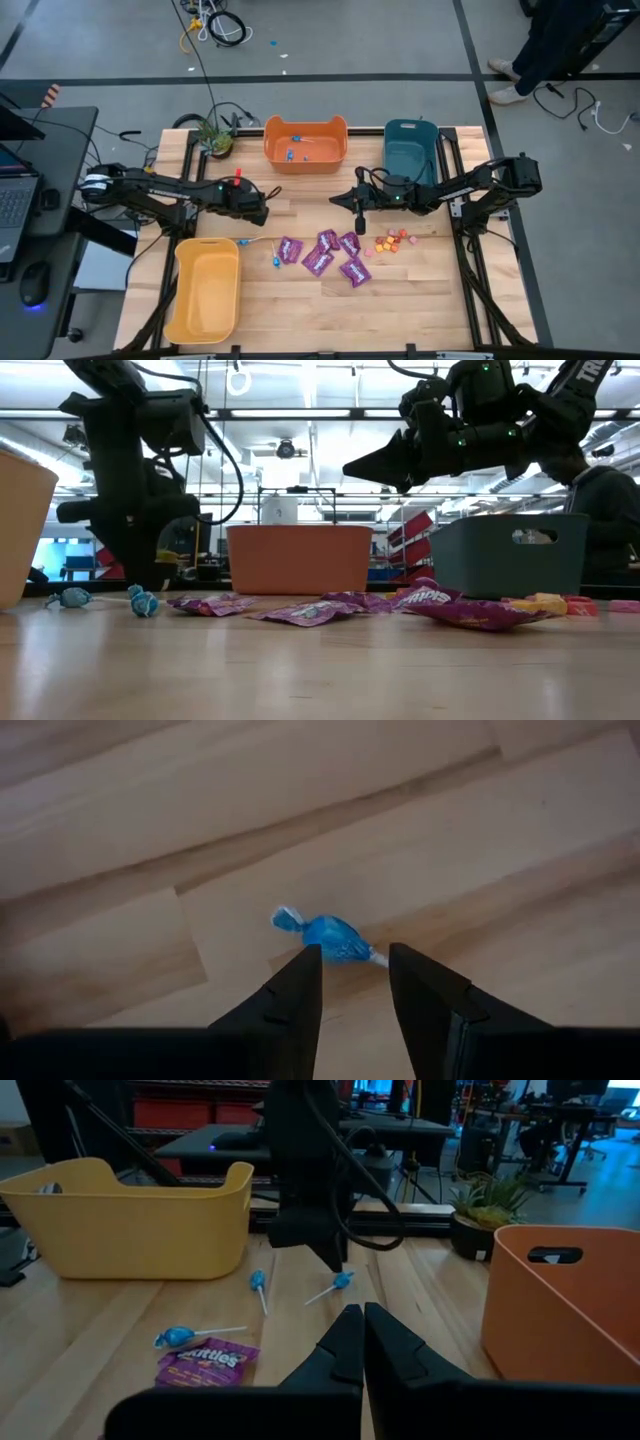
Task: Sort candy
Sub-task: Put the blue candy into the orange bin
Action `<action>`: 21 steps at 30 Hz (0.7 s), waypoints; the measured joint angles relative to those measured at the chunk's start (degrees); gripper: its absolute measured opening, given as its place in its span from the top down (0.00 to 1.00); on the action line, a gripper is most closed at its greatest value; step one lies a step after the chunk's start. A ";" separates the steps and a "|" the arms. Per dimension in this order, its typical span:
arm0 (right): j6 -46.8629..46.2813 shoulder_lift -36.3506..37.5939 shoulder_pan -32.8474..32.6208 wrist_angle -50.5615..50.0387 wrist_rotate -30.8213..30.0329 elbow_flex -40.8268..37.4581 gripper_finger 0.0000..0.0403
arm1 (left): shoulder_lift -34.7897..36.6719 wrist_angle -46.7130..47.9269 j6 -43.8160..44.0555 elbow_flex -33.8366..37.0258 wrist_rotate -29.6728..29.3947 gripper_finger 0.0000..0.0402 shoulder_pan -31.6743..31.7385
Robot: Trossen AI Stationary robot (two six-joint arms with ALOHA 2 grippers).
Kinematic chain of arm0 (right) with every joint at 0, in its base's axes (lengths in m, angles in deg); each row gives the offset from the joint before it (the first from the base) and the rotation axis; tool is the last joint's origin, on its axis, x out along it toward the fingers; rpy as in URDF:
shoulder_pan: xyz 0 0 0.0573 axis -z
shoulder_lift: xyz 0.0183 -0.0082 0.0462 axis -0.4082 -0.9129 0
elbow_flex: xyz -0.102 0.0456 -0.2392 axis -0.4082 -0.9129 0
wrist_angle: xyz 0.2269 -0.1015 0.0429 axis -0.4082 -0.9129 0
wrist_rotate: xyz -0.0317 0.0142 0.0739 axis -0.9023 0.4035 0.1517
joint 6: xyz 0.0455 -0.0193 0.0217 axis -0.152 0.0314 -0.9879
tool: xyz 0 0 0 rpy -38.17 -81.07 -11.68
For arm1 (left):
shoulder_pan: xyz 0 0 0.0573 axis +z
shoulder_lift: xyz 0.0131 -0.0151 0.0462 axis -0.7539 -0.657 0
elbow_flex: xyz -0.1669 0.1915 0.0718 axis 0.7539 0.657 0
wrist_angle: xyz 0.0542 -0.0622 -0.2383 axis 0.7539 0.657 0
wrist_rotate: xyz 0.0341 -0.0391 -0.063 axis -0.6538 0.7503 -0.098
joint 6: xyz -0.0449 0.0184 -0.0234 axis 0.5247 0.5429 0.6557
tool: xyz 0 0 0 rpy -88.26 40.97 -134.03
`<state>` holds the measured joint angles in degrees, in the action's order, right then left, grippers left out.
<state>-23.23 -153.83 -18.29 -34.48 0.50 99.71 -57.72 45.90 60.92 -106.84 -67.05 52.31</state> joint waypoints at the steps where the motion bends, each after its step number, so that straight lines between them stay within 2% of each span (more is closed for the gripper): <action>1: -0.06 0.00 0.00 -0.01 0.02 0.00 1.00 | -0.05 0.03 0.72 0.00 -0.51 0.70 0.00; 12: -0.96 0.00 0.00 -0.30 0.02 -0.02 1.00 | -0.03 0.28 2.89 0.00 -1.03 0.69 0.02; 21: -0.96 0.00 0.00 -0.33 0.02 -0.02 1.00 | -0.03 -3.40 3.43 0.66 -0.99 0.69 -0.15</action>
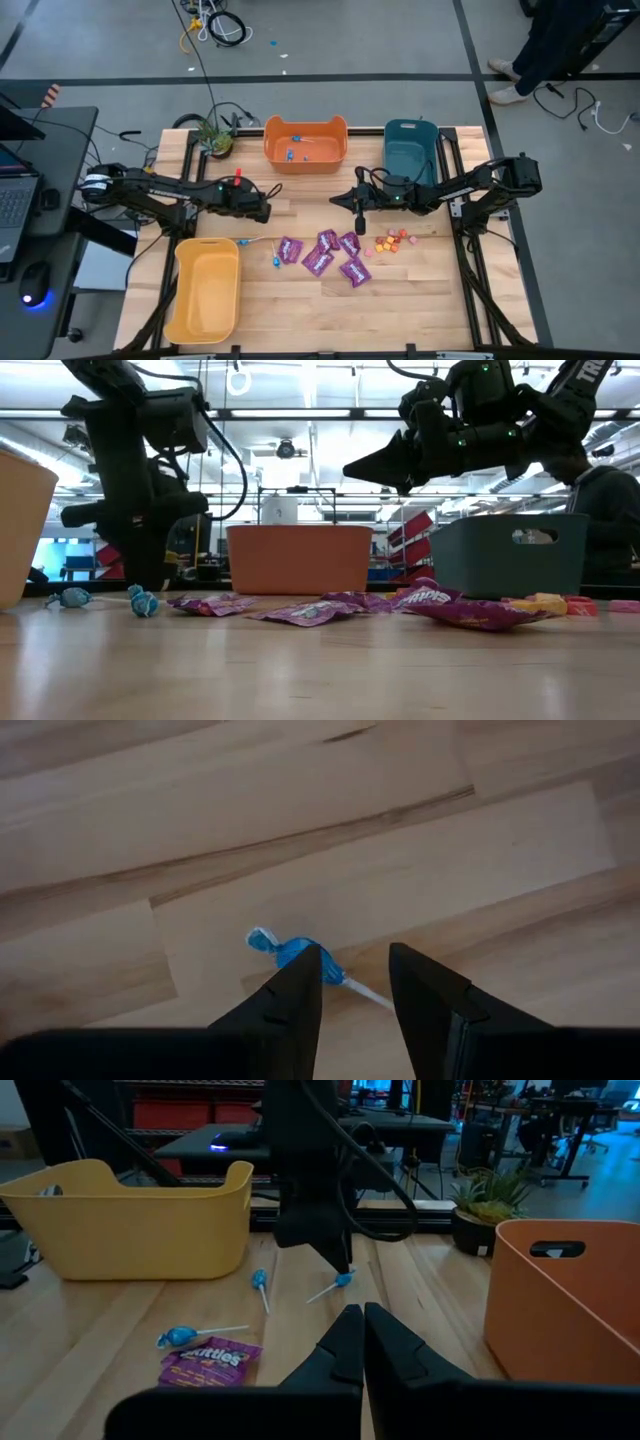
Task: Sort candy
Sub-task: Put the blue candy into the orange bin
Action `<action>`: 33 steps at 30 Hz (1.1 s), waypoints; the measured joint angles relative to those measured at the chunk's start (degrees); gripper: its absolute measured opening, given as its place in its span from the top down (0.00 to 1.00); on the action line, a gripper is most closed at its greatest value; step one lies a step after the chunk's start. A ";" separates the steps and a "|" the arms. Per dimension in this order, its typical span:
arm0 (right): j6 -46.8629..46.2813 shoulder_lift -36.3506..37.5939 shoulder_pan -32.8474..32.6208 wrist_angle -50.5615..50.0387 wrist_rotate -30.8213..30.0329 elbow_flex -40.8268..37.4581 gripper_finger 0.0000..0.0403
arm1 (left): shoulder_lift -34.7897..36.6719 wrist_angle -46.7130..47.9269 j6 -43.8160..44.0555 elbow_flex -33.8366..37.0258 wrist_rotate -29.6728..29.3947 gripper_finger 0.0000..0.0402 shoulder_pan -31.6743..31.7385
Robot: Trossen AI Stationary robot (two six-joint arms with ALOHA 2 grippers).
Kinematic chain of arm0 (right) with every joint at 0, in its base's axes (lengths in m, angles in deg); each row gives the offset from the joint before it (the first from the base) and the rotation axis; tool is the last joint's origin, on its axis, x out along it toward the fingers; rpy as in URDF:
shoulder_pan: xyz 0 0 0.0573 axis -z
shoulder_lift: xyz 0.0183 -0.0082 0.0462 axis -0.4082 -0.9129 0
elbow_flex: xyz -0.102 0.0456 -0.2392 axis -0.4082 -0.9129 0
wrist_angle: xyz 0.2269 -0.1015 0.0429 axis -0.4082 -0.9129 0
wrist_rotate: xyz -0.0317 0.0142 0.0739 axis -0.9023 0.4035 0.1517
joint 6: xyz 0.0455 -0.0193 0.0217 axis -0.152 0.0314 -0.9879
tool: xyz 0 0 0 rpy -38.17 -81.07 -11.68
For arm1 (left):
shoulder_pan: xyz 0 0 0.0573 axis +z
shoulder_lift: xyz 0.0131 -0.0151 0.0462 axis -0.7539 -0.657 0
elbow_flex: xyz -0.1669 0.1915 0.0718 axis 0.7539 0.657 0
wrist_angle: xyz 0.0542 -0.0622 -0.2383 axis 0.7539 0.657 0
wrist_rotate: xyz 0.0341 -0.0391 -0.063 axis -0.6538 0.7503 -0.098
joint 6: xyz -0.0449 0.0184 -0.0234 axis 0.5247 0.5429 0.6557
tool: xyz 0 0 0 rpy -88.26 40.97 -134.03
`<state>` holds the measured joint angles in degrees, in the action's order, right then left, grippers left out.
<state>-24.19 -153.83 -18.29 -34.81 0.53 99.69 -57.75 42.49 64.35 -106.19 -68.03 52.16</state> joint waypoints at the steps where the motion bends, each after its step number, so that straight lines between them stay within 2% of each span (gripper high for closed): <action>1: 0.00 0.00 0.00 -0.01 0.00 0.00 1.00 | 0.00 0.31 0.71 0.37 0.39 0.69 0.00; 6: 0.07 0.00 0.00 -0.05 0.00 0.00 1.00 | 0.00 -0.71 3.28 2.83 3.15 0.69 0.00; 12: 0.85 0.00 0.00 -0.05 0.02 0.00 1.00 | 0.00 -2.74 3.88 4.43 3.19 0.69 0.00; 19: 0.85 0.00 0.00 -0.07 0.02 0.00 1.00 | 0.00 -4.25 3.57 4.94 1.79 0.69 0.00; 28: 0.85 0.00 0.00 -0.07 0.02 0.00 1.00 | 0.00 -6.68 -2.34 4.94 -5.08 0.69 0.20; 33: 0.85 0.00 0.00 -0.07 0.02 0.00 1.00 | 0.00 -6.57 -4.14 4.94 -5.10 0.69 0.20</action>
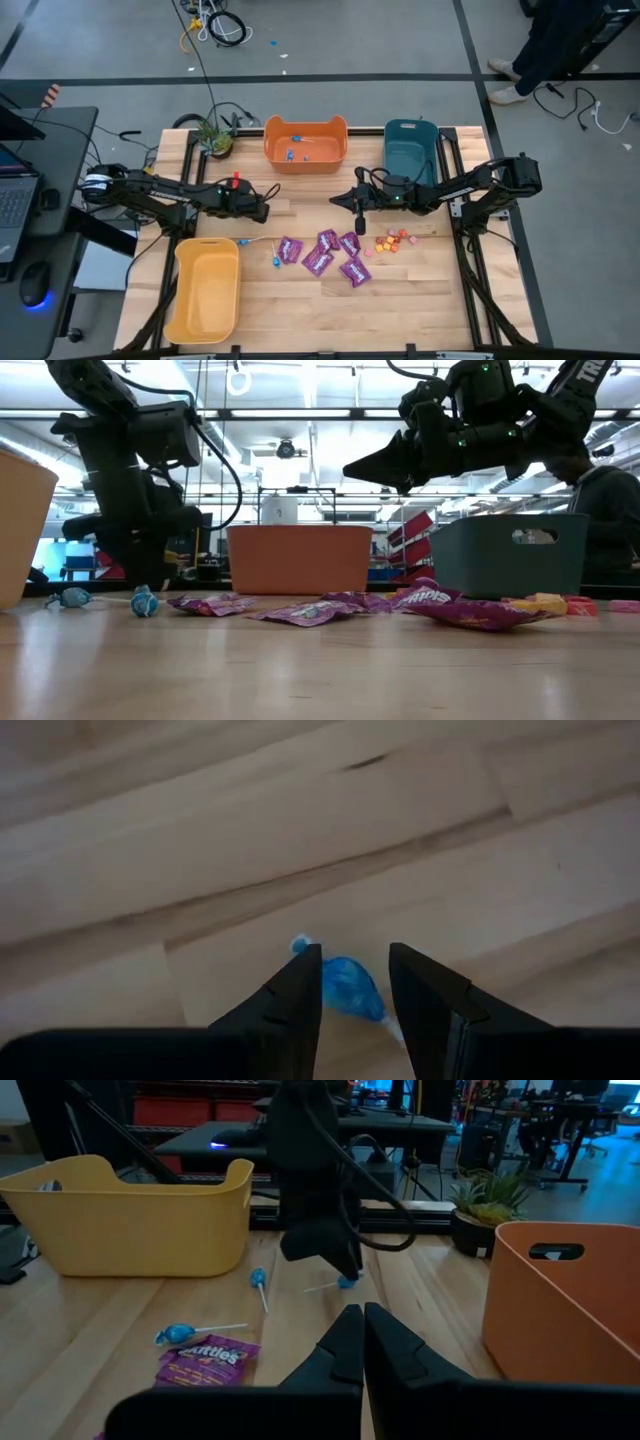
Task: Sort candy
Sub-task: Put the blue candy into the orange bin
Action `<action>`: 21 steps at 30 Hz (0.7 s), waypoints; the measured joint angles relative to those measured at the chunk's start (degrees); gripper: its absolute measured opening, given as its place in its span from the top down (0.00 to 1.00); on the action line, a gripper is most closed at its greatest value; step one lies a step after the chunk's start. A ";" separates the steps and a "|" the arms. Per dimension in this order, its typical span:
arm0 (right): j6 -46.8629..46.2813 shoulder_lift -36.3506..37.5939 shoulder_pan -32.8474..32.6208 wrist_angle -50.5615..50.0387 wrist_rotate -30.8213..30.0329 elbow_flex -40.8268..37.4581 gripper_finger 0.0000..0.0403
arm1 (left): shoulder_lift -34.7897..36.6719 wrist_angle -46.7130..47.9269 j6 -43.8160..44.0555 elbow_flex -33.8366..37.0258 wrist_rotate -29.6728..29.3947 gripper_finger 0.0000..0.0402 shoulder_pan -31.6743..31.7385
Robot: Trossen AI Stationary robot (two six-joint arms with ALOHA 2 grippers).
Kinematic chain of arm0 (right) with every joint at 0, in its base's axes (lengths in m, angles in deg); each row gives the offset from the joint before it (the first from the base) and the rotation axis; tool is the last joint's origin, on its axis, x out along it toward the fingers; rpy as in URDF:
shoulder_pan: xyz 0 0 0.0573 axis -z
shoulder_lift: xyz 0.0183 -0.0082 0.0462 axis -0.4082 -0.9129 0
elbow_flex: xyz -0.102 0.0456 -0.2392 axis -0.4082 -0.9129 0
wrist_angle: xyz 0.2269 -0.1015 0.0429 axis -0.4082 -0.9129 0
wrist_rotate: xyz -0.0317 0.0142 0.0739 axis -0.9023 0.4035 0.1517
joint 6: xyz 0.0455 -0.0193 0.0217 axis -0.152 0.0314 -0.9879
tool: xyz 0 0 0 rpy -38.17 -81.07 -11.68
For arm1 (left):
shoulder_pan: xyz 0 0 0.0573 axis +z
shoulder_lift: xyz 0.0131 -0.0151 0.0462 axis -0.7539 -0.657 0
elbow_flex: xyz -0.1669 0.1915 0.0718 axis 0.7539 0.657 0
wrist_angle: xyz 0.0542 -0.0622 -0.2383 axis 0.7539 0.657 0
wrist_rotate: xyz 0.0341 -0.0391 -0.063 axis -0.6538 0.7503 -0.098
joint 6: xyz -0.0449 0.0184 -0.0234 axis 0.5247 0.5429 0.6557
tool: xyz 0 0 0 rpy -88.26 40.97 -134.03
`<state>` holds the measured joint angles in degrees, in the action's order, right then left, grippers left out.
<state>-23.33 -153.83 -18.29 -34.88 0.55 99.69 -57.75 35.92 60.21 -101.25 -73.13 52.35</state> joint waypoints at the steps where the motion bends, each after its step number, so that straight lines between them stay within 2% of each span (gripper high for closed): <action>1: -0.02 0.00 0.00 0.00 0.00 0.00 1.00 | 0.00 0.08 0.11 0.00 0.46 0.69 0.00; 8: -0.02 0.00 -0.02 0.00 0.00 0.00 1.00 | 0.02 1.02 3.22 0.00 10.63 0.69 0.00; 15: -0.03 0.02 -0.02 0.01 0.00 0.00 1.00 | 0.02 1.09 3.22 -0.02 8.66 0.69 0.00; 21: -0.04 0.02 -0.02 0.02 0.00 0.00 1.00 | 0.02 1.13 2.72 -0.02 10.00 0.69 -0.17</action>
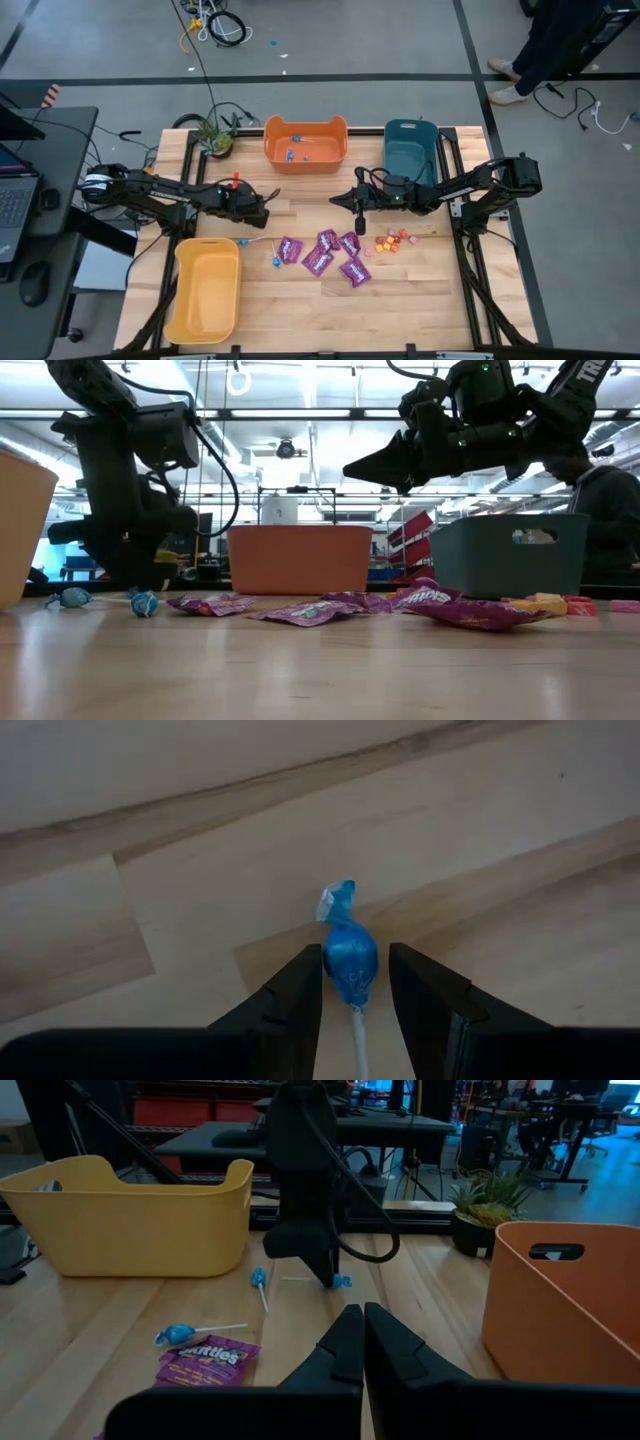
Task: Sort candy
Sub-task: Put the blue candy into the orange bin
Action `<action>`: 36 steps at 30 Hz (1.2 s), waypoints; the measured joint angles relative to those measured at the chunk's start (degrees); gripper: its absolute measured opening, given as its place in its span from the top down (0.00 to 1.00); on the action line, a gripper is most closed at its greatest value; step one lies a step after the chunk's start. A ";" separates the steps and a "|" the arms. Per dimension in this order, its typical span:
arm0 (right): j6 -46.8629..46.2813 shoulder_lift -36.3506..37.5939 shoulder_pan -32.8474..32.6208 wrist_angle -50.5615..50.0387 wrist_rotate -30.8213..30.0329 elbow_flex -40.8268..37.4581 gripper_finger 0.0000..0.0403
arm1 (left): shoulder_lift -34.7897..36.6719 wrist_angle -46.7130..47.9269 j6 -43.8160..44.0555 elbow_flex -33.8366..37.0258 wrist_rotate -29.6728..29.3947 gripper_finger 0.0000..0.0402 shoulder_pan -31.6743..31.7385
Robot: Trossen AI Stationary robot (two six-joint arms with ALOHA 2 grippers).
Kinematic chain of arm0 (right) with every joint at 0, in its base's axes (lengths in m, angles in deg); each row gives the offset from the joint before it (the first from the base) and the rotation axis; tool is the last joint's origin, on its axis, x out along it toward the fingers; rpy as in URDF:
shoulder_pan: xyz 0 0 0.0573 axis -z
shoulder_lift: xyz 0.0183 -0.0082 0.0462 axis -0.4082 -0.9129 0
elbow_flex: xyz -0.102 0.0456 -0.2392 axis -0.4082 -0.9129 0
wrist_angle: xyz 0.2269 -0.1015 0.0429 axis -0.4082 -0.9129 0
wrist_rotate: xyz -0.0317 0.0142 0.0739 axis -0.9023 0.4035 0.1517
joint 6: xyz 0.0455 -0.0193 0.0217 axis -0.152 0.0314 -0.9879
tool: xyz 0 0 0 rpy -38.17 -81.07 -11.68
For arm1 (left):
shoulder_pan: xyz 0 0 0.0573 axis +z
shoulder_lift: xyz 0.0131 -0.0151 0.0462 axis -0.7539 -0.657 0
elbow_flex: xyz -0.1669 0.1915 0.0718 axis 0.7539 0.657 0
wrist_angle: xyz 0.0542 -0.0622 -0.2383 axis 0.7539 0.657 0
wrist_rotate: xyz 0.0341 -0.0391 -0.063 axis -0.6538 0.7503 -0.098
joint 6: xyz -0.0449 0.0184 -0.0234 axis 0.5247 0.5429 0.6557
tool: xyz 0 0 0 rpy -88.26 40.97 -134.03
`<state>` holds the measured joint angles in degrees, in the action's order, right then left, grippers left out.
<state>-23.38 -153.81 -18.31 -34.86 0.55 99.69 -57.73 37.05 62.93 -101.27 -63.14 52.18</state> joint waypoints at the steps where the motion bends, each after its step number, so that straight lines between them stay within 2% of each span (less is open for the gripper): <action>1: 0.00 0.00 0.00 -0.01 0.00 0.00 1.00 | 0.00 0.00 -0.32 0.00 0.00 0.69 -0.02; 36: 0.02 0.00 -0.02 -1.08 0.02 0.00 1.00 | 0.00 0.33 -4.24 -0.04 0.02 0.69 -0.02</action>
<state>-23.36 -153.81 -18.33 -35.94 0.57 99.69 -57.73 37.38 58.69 -101.31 -63.11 52.16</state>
